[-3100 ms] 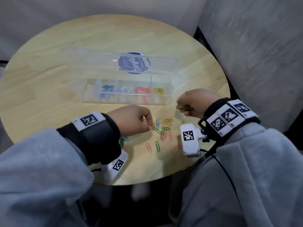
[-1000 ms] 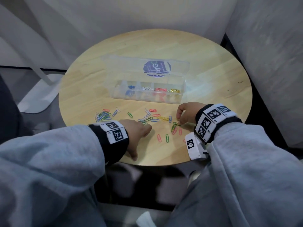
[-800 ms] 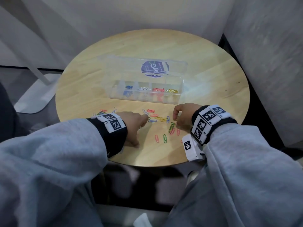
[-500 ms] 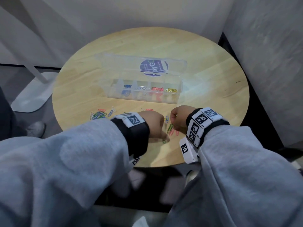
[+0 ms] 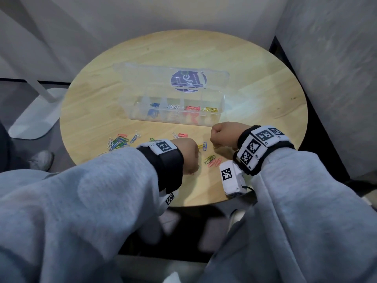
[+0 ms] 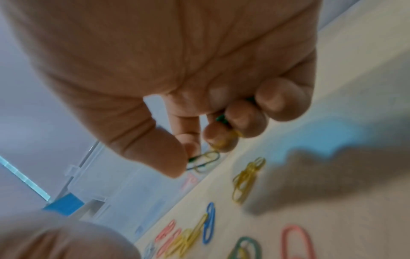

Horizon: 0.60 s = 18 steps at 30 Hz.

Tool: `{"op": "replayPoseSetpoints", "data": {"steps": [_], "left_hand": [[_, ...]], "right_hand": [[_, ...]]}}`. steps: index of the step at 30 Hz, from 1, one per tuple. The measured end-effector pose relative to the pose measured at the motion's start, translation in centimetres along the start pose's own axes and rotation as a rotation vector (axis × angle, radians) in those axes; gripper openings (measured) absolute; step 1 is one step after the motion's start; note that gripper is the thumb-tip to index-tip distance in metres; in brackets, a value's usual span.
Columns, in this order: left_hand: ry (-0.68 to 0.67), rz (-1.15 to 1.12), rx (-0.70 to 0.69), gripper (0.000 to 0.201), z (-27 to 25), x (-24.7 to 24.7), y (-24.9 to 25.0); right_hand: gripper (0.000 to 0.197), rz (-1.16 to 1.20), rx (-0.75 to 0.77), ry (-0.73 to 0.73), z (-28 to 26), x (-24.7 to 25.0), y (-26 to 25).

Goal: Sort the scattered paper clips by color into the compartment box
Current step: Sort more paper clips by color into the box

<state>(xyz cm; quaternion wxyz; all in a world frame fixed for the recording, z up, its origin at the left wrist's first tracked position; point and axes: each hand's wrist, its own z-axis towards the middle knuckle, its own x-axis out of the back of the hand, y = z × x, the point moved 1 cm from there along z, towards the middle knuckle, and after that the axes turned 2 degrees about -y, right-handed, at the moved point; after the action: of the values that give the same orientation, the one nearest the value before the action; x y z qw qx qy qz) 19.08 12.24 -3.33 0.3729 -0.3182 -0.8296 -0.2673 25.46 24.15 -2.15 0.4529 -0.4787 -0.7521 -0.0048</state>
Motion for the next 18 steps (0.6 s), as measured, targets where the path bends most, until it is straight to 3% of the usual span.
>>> {"op": "replayPoseSetpoints", "data": {"steps": [6, 11, 15, 18], "left_hand": [[-0.041, -0.538, -0.023, 0.025, -0.6, 1.8, -1.3], [-0.006, -1.154, -0.01, 0.033, -1.1, 3.6, -2.9], [0.059, -1.312, -0.032, 0.036, -1.8, 4.7, -4.5], [0.084, -1.374, -0.046, 0.035, -2.3, 5.1, -5.7]], "right_hand": [[0.013, 0.025, -0.002, -0.014, -0.5, 1.0, -0.4], [0.022, 0.28, -0.009, -0.07, -0.7, 1.8, 0.0], [0.027, 0.512, -0.07, -0.115, -0.4, 0.8, 0.2], [0.027, 0.543, -0.147, -0.144, 0.0, 0.2, 0.5]]}}
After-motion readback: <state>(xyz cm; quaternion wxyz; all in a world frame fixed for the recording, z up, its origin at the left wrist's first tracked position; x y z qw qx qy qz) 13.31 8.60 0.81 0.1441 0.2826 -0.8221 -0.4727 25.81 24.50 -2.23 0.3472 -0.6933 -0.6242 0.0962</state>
